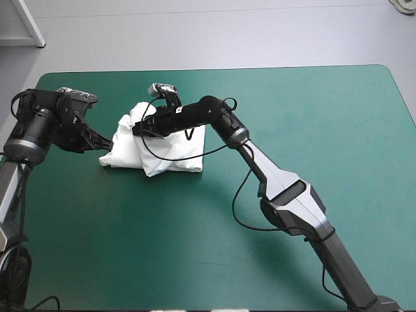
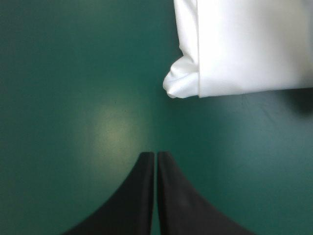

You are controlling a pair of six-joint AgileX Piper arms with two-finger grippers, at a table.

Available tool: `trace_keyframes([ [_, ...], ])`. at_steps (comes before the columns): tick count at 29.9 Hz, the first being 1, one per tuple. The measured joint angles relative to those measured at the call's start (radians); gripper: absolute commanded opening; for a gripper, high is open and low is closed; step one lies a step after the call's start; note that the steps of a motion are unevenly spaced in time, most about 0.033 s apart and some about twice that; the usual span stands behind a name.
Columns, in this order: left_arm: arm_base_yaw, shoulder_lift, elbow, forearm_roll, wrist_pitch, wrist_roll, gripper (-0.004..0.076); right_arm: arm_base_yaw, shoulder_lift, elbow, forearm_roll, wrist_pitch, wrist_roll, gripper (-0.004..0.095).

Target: Fold the cloth

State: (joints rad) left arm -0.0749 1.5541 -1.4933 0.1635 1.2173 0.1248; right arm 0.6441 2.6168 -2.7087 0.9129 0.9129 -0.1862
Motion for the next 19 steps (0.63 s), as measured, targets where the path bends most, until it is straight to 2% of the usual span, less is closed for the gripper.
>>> trace_keyframes([
  [3,0.0,-0.02,0.0,-0.023,0.004,-0.003,0.0019,0.007,0.03,-0.015,0.024,-0.005,-0.013,0.054],
  [4,0.0,-0.023,0.0,-0.033,0.006,-0.004,0.0019,0.007,0.033,-0.018,0.027,-0.009,-0.014,0.0634],
  [5,0.0,-0.026,0.003,-0.049,0.006,-0.002,0.0019,0.007,0.034,-0.025,0.03,-0.01,-0.015,0.0663],
  [9,0.0,-0.033,0.042,-0.089,-0.006,0.014,0.0019,0.0,0.025,-0.093,-0.004,0.013,-0.009,0.0566],
  [15,0.0,-0.033,0.089,-0.083,-0.048,0.02,0.0019,-0.001,-0.058,-0.211,-0.185,0.17,0.071,0.0559],
  [19,0.0,-0.033,0.091,-0.08,-0.074,0.02,0.0019,-0.001,-0.114,-0.23,-0.236,0.254,0.114,0.0559],
])
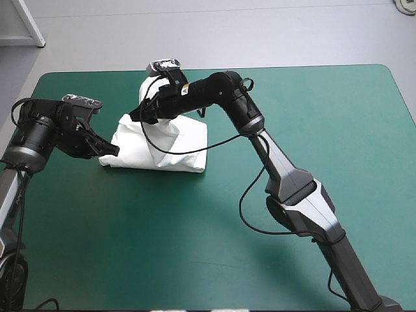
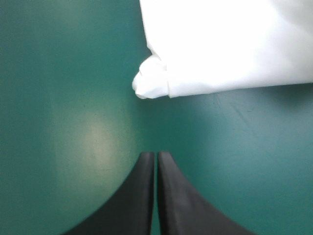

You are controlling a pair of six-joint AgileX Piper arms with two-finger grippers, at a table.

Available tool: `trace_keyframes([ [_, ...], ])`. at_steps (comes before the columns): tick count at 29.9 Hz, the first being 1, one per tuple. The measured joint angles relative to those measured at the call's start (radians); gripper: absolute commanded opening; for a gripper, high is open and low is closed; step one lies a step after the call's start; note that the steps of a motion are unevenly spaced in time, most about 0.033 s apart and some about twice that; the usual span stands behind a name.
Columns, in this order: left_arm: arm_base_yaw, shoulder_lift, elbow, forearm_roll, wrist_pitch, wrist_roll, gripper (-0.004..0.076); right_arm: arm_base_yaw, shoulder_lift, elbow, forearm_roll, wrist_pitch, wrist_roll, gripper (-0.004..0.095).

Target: Fold the cloth

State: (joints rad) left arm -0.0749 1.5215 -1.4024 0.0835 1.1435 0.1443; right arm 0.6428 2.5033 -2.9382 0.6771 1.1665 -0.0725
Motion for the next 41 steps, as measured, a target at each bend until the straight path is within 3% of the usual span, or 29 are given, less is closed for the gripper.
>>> trace_keyframes([
  [11,0.0,0.0,0.002,0.001,-0.011,0.0,0.0019,0.023,-0.007,-0.001,-0.013,-0.069,0.023,0.0557],
  [17,0.0,-0.003,0.002,-0.003,-0.011,0.001,0.0019,0.016,-0.007,-0.001,-0.194,0.049,0.109,0.0557],
  [24,0.0,-0.038,0.003,-0.012,-0.01,0.008,0.0019,-0.073,-0.021,0.025,-0.258,0.063,0.199,0.0505],
  [34,0.0,-0.085,0.003,-0.049,0.0,0.009,0.0019,-0.169,-0.291,0.567,-0.361,0.058,0.141,0.0505],
  [41,0.0,-0.088,0.003,-0.083,0.003,0.013,0.0019,-0.156,-0.284,0.727,-0.358,0.049,0.101,0.0505],
])
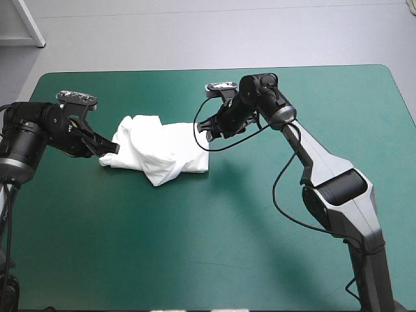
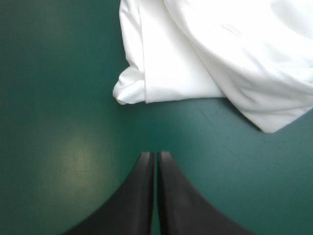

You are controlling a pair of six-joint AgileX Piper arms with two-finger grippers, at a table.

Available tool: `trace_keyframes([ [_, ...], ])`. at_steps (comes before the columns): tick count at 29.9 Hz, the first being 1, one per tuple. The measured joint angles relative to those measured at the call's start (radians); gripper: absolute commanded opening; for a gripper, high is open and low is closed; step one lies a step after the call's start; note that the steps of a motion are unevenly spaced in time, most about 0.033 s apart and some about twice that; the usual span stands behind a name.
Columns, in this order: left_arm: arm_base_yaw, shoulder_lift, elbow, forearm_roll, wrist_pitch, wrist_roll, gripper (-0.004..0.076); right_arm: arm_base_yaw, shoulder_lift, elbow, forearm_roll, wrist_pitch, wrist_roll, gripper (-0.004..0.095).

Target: Fold the cloth

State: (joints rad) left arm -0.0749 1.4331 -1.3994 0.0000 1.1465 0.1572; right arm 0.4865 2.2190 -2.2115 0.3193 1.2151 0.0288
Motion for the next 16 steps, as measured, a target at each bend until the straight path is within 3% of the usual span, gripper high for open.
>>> trace_keyframes([
  [11,0.001,-0.002,0.0,0.0,0.029,0.013,0.0019,0.069,0.115,0.002,0.053,-0.06,-0.019,0.0469],
  [13,0.001,-0.002,0.0,0.0,0.031,0.013,0.0019,0.076,0.127,0.002,0.052,-0.067,-0.019,0.0385],
  [16,0.001,-0.002,0.0,0.0,0.031,0.013,0.0019,0.076,0.129,0.002,0.053,-0.083,-0.02,0.0163],
])
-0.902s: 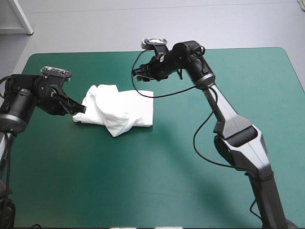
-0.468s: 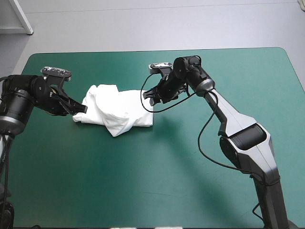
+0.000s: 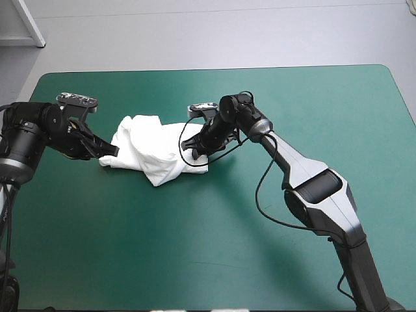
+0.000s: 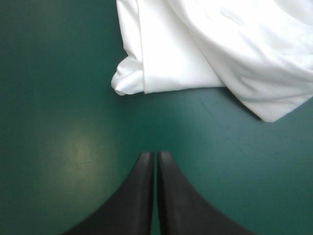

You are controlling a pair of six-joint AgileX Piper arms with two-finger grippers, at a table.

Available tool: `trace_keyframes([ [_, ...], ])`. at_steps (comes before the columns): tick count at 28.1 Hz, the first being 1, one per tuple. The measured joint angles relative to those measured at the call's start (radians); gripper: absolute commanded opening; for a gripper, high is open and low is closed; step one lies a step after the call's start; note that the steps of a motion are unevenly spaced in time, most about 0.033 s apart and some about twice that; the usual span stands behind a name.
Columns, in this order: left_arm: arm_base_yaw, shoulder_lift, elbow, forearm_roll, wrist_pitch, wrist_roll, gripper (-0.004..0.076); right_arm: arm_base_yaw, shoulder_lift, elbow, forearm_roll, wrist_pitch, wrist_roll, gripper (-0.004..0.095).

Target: Fold the cloth

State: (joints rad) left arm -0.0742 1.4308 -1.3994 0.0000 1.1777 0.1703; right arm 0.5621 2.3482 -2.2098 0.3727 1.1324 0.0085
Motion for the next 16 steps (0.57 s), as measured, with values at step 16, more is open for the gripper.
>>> trace_keyframes([
  [16,0.0,0.0,0.0,-0.036,-0.024,0.02,0.0019,-0.102,-0.003,-0.116,-0.205,0.068,0.013,-0.0017],
])
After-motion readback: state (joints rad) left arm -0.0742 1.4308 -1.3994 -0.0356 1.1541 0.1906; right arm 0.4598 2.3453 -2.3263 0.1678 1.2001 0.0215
